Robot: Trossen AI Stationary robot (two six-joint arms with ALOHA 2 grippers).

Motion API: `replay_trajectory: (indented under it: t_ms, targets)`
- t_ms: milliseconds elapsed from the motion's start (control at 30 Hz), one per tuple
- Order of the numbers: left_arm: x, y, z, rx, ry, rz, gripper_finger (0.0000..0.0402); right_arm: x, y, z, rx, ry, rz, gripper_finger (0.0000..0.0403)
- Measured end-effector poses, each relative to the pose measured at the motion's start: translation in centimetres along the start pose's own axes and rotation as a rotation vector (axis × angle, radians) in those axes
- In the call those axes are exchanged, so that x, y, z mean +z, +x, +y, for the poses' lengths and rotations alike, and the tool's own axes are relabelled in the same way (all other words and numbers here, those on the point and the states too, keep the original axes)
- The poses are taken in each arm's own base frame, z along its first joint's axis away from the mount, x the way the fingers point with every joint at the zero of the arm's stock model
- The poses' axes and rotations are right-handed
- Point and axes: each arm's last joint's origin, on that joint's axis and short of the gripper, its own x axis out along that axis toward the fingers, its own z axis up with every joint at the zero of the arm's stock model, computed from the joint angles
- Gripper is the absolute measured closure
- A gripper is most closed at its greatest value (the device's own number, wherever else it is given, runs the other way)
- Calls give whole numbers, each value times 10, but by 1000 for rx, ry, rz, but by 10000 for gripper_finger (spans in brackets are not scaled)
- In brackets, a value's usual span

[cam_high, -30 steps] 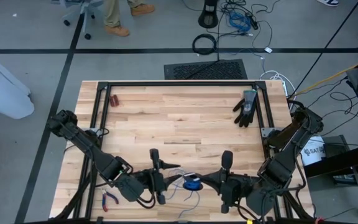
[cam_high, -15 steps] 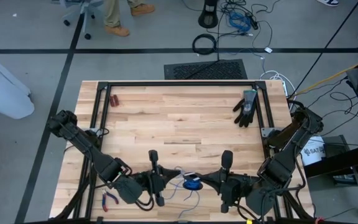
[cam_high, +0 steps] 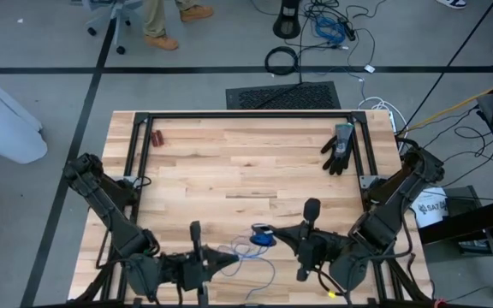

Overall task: Coil cords
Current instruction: Uncoil the blue wire from the spool

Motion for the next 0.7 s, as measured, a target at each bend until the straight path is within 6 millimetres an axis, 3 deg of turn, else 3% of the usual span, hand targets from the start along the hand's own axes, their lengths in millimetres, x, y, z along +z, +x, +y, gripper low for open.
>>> replay_trajectory:
  t_ms: [167,333,700]
  targets:
    - [-1,10,0,-17,-27,-29,400,-3,12,-1,-23,3,25,403]
    - [-12,35,-4,-109,-42,-71,400,-4,21,-3,-41,9,39,403]
    - [-54,76,-3,-84,66,99,400,3,7,5,-8,-7,-19,403]
